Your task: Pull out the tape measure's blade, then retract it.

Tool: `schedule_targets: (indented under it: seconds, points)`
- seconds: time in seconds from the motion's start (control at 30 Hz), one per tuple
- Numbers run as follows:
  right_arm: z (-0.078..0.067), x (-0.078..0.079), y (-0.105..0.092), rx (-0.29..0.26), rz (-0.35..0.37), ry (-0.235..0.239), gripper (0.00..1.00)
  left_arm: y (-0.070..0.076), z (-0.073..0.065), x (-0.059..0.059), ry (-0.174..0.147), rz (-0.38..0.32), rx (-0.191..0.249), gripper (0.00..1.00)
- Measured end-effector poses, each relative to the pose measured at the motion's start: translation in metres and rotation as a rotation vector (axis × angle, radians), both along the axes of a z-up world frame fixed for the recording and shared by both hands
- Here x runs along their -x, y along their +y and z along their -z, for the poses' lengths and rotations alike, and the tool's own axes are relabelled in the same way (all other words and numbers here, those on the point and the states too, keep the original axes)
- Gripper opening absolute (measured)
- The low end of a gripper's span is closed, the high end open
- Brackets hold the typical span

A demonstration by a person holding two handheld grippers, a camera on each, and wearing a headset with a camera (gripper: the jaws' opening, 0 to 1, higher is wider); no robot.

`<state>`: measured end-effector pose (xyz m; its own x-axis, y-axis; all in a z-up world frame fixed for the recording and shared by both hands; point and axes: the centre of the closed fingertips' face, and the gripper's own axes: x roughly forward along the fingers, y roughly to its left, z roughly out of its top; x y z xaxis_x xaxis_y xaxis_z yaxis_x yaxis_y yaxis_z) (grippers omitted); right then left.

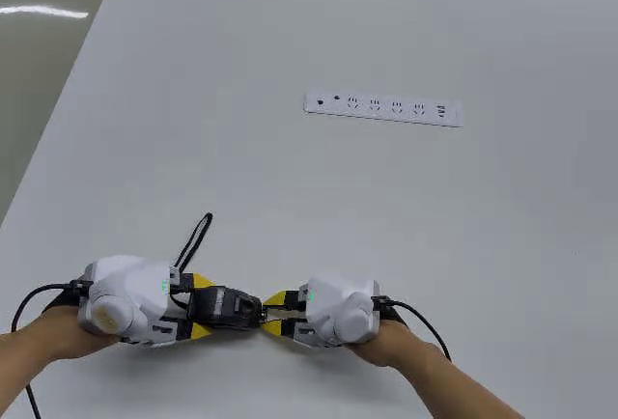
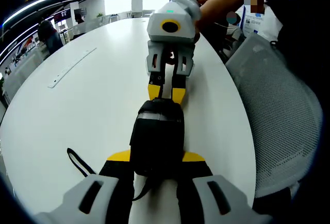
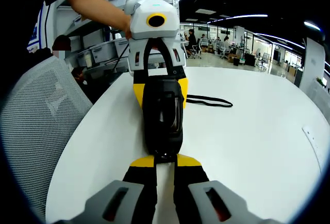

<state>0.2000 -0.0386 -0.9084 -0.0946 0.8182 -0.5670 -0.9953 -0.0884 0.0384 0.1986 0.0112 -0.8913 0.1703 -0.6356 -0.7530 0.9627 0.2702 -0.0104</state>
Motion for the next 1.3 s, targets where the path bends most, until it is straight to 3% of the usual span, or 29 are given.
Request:
schedule_targets:
  seconds: [1.3]
  points:
    - [-0.002,0.0,-0.018,0.002,0.01,0.012,0.08,-0.003,0.0,0.001,0.003,0.002,-0.004,0.27]
